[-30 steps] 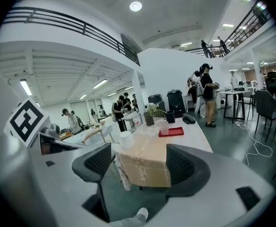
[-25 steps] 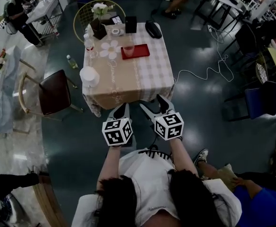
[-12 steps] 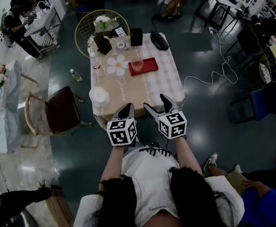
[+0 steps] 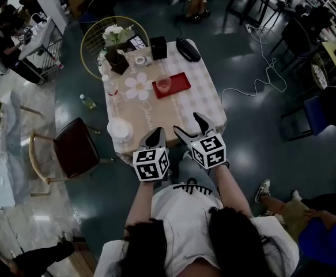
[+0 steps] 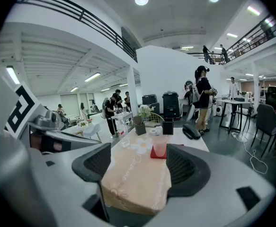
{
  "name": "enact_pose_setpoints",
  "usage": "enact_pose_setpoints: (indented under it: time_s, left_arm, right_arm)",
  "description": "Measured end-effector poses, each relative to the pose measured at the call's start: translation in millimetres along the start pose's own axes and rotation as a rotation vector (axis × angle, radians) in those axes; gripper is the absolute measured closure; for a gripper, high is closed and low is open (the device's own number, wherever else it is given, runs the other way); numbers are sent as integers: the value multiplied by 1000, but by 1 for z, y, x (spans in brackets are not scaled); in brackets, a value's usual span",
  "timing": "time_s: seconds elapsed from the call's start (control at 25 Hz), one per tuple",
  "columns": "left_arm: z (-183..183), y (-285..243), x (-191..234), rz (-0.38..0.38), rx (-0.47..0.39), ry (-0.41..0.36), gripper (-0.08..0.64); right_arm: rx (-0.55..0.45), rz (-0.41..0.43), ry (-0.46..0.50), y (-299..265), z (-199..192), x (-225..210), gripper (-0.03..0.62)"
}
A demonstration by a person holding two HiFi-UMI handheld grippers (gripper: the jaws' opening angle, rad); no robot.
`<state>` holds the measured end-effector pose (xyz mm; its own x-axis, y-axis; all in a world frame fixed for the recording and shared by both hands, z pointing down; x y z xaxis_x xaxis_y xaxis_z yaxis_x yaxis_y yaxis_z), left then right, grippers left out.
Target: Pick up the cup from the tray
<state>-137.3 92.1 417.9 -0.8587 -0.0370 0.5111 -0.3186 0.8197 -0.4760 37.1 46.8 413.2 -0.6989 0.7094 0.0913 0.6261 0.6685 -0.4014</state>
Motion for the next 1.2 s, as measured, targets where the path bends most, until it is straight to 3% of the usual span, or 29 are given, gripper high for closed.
enact_pose_setpoints:
  time_s: [0.12,0.64,1.2]
  left_arm:
    - [4,-10,4,18,1,-17,552]
    - [47,-72,36,141,-54,78,552]
    - [70,-145,58,218,-9,96,552]
  right_arm:
    - [-11,4,-10,-13,4,-6,241]
    - [0,67,-20,-94,13,-50,218]
    - [32,107,42,-194,4,-89,167]
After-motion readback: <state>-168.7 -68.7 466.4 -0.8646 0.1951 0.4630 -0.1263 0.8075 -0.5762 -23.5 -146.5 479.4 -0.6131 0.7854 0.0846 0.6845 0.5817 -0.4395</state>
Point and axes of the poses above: the fingertips, and each gripper's own axes: y backward along the fingers, x to its left, z out of its top, the point moved 10 cm from there along y, backward along the fingers, and after that the axes turned 14 degrees about y, right-handed, at the moved point
